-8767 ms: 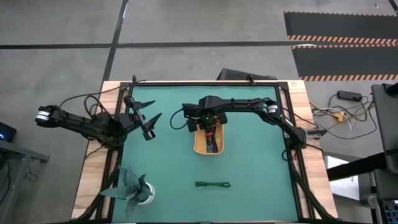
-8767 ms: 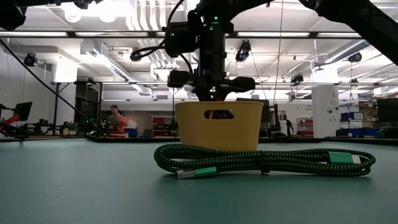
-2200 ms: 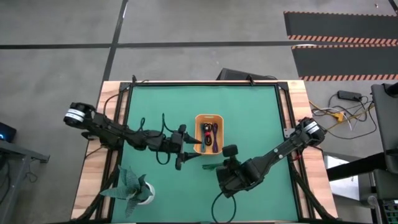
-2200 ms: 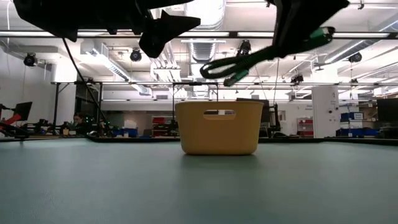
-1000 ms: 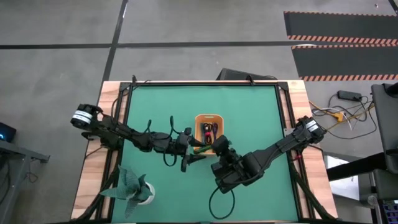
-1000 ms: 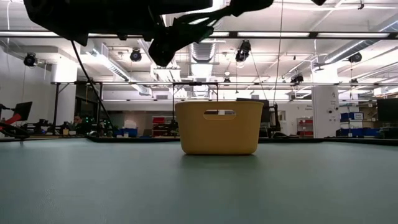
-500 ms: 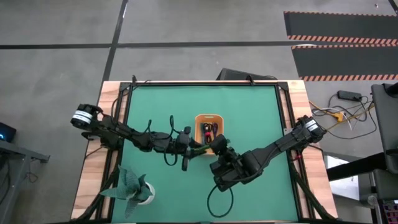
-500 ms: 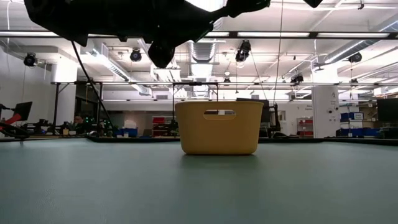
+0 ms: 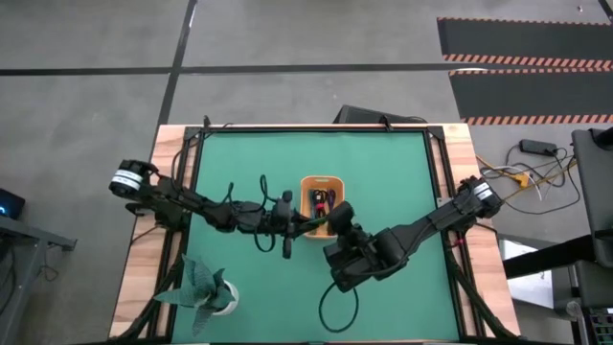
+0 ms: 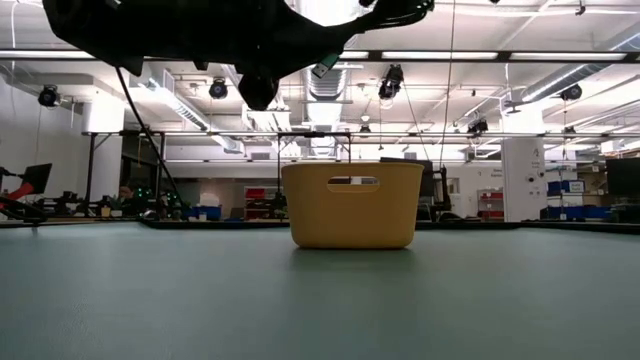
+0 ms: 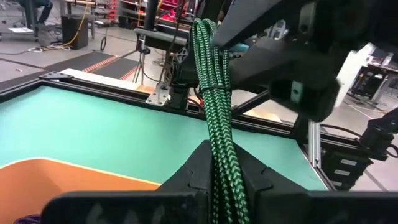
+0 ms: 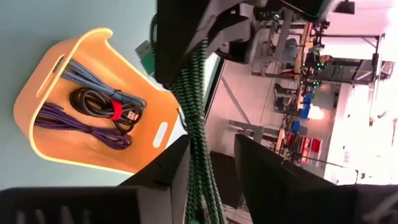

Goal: Pick and place USB-C Cables
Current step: Put the green charger cable into the yellow bin, then return to Home Position

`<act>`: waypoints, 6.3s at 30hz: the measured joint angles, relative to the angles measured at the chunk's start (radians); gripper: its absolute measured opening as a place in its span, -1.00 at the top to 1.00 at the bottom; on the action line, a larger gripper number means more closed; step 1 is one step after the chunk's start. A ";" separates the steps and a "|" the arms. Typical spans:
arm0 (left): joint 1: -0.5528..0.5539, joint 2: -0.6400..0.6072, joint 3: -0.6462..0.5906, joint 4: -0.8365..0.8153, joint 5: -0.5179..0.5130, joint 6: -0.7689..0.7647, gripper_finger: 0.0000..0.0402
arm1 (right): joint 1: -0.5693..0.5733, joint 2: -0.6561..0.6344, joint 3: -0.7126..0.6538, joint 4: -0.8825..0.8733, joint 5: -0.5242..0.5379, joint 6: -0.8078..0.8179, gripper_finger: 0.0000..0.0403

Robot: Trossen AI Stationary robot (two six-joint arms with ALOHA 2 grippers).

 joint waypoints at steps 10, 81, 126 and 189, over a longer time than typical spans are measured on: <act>0.011 -0.012 0.045 -0.102 -0.018 0.033 0.96 | 0.000 -0.125 0.000 -0.006 -0.005 0.126 0.26; -0.002 0.202 0.572 -1.170 -0.459 -1.054 0.96 | 0.007 -1.153 -1.229 1.386 -0.245 -0.166 0.45; 0.011 0.263 0.554 -1.115 -0.419 -1.157 0.87 | 0.007 -1.148 -1.230 1.361 -0.246 -0.154 0.45; -0.002 -0.419 0.207 -1.004 -0.144 0.263 0.96 | 0.004 -1.269 -1.327 1.374 -0.462 -0.138 0.60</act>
